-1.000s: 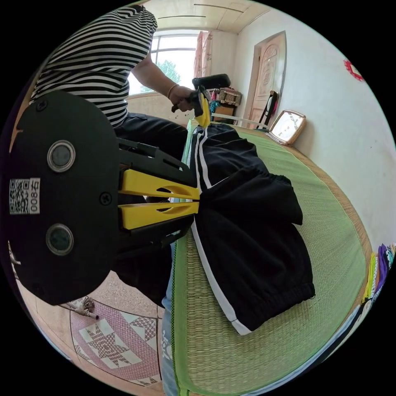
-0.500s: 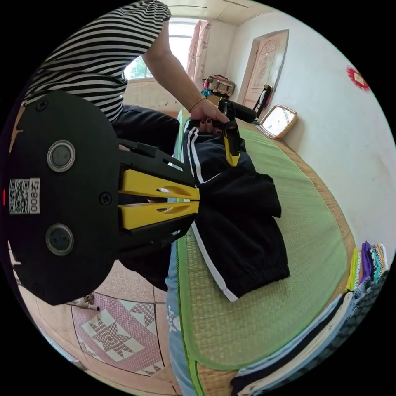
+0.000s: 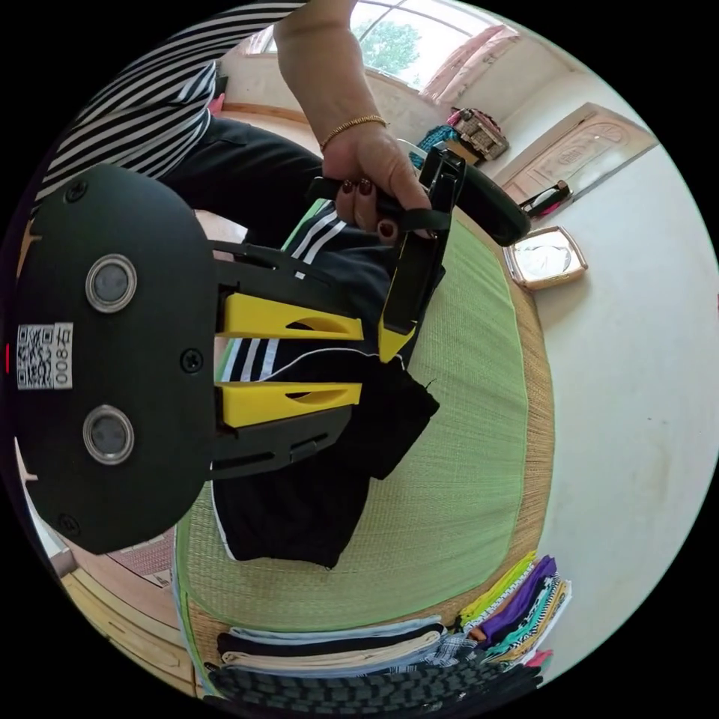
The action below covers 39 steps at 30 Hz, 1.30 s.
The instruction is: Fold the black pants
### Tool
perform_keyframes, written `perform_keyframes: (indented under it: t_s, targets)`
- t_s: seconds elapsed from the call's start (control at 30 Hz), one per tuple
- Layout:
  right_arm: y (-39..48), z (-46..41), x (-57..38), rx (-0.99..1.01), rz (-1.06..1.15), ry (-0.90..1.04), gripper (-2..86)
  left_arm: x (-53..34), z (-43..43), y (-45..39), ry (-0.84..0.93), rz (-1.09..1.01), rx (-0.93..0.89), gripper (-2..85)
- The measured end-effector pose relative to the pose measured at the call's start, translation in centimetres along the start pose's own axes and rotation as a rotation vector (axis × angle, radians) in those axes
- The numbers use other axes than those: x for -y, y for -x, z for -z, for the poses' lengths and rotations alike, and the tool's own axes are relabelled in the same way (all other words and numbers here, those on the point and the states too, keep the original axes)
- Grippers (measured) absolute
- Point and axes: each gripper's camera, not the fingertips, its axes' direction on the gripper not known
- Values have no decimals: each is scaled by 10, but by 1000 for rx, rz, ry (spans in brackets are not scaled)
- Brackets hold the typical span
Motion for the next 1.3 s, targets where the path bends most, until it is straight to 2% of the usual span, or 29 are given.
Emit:
perform_keyframes:
  t_s: [0.13, 0.27, 0.33, 0.43, 0.63, 0.8, 0.93, 1.07, 1.3]
  targets:
    - [-10, -4, 2, -5, -59, 5, 48, 12, -7, -8, 42, -36, 16, 7]
    - [-22, 6, -4, 25, -87, -34, 18, 19, 5, -12, -21, -71, 0, 19]
    - [-27, 11, -8, 33, -101, -52, 13, 24, 11, -8, -50, -47, 30, 32]
    - [-36, 18, -15, 71, -138, -81, 9, 39, 10, 7, -62, 22, -21, 62]
    - [-57, 38, -21, 89, -200, -140, 6, 75, -23, 0, 40, 1, -25, 74]
    - [-102, 61, -32, 73, -322, -180, 7, 98, -60, -31, 152, -105, 94, 74]
    - [-147, 51, -51, 117, -469, -128, 6, 106, -84, -42, 252, -144, 230, 74]
    - [-190, 36, -70, 232, -624, -110, 6, 108, -102, -52, 330, -178, 314, 73]
    - [-226, 29, -75, 383, -725, -169, 6, 102, -104, -67, 356, -210, 386, 44]
